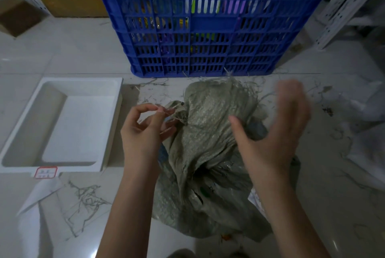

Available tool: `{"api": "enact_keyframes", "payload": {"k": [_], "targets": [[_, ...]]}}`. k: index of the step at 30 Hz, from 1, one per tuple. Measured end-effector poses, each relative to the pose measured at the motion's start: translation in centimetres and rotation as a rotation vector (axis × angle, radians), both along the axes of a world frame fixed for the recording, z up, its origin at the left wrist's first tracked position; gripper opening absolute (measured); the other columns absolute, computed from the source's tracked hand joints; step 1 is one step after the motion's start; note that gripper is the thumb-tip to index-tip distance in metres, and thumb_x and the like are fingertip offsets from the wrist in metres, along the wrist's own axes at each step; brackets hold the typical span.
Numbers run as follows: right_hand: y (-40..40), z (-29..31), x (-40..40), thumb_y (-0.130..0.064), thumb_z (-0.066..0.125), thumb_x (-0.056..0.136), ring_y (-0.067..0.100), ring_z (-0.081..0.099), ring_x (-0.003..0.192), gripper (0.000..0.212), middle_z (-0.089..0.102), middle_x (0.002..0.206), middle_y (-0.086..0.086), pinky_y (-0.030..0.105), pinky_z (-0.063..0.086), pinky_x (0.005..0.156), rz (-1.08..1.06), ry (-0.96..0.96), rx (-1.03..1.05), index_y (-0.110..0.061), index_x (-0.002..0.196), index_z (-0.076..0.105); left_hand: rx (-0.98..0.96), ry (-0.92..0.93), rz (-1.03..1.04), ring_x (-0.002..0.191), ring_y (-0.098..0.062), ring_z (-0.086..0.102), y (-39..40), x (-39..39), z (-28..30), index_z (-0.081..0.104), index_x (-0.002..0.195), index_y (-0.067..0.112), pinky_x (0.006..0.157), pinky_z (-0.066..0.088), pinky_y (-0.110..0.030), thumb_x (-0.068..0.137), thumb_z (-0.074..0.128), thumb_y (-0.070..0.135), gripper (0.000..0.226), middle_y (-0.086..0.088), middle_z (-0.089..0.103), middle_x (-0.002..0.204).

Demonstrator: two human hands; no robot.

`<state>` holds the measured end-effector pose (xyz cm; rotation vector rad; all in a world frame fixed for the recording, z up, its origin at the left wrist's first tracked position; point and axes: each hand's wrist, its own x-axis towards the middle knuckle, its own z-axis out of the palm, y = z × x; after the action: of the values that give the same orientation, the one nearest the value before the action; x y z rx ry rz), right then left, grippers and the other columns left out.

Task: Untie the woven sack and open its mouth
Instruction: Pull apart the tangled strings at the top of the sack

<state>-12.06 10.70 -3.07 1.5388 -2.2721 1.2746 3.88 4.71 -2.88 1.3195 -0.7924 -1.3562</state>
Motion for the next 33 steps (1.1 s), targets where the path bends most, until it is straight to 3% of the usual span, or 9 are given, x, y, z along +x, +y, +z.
{"api": "enact_keyframes", "payload": {"k": [2,4,8,13,17,22,25,27,33], "targets": [[-0.8,0.1,0.8,-0.033,0.063,0.079,0.016,0.039,0.124,0.052,0.049,0.135,0.003,0.034,0.038,0.104,0.295,0.192,0.059,-0.016,0.126,0.051,0.009,-0.026,-0.020,0.079,-0.030,0.071,0.1,-0.2,0.0,0.057,0.073,0.021,0.060,0.058,-0.026,0.089,0.057,0.006,0.022,-0.008,0.073,0.082],[-1.7,-0.2,2.2,-0.028,0.066,0.080,0.016,0.055,0.107,0.039,0.066,0.117,0.003,0.027,0.047,0.093,0.451,0.204,0.100,-0.012,0.115,0.064,0.015,-0.015,-0.040,0.075,-0.028,0.071,0.2,-0.4,0.0,0.057,0.075,0.019,0.063,0.058,-0.029,0.089,0.058,0.007,0.019,-0.007,0.073,0.079],[-2.7,-1.6,3.9,-0.030,0.071,0.075,0.022,0.061,0.089,0.028,0.071,0.094,-0.001,0.034,0.045,0.075,0.423,0.266,0.219,-0.014,0.098,0.073,-0.007,-0.005,-0.056,0.067,-0.020,0.073,0.4,-0.2,0.1,0.057,0.081,0.011,0.057,0.057,-0.024,0.089,0.058,0.006,0.010,-0.001,0.075,0.068],[-3.2,-2.3,4.1,-0.033,0.064,0.080,0.023,0.058,0.079,0.018,0.070,0.078,-0.004,0.035,0.037,0.070,0.339,0.256,0.258,-0.019,0.083,0.076,0.043,0.042,-0.066,0.066,-0.016,0.073,0.4,0.1,0.3,0.061,0.081,0.014,0.060,0.060,-0.024,0.088,0.060,0.009,0.009,0.002,0.076,0.068],[-3.5,-1.9,4.2,-0.032,0.064,0.080,0.020,0.059,0.079,0.016,0.070,0.079,-0.007,0.031,0.031,0.071,0.365,0.203,0.256,-0.022,0.085,0.076,0.052,0.034,-0.056,0.063,-0.014,0.072,0.3,0.5,0.8,0.070,0.081,0.013,0.063,0.060,-0.024,0.083,0.066,0.010,0.006,0.000,0.075,0.069],[-4.5,1.0,4.7,-0.036,0.060,0.084,0.011,0.056,0.077,0.018,0.067,0.079,-0.010,0.027,0.034,0.072,0.457,0.046,0.208,-0.023,0.084,0.072,-0.036,0.044,-0.073,0.062,-0.014,0.071,-1.5,0.7,3.6,0.073,0.083,0.015,0.056,0.056,-0.020,0.086,0.063,0.019,0.011,0.000,0.076,0.073],[-5.4,3.0,4.9,-0.024,0.061,0.087,0.005,0.062,0.076,0.014,0.069,0.083,-0.009,0.020,0.049,0.070,0.514,-0.198,0.145,-0.017,0.091,0.072,-0.108,0.040,-0.083,0.057,-0.012,0.069,-2.7,0.6,5.7,0.071,0.082,0.013,0.057,0.057,-0.021,0.090,0.059,0.022,0.017,0.000,0.072,0.072],[-5.9,4.1,5.0,-0.020,0.064,0.086,0.002,0.061,0.079,0.008,0.066,0.080,-0.017,0.010,0.050,0.068,0.543,-0.403,0.129,-0.021,0.090,0.071,-0.132,0.080,-0.056,0.055,-0.011,0.067,-3.4,0.9,6.7,0.070,0.082,0.012,0.057,0.056,-0.020,0.090,0.058,0.020,0.017,-0.001,0.070,0.069],[-6.8,4.1,6.7,-0.013,0.065,0.084,0.001,0.062,0.079,0.011,0.065,0.081,-0.017,0.011,0.052,0.069,0.581,-0.548,0.217,-0.024,0.087,0.068,0.047,0.224,-0.018,0.055,-0.006,0.068,-3.7,3.9,5.0,0.064,0.083,0.012,0.052,0.054,-0.017,0.087,0.062,0.021,0.010,0.004,0.071,0.064]]}}
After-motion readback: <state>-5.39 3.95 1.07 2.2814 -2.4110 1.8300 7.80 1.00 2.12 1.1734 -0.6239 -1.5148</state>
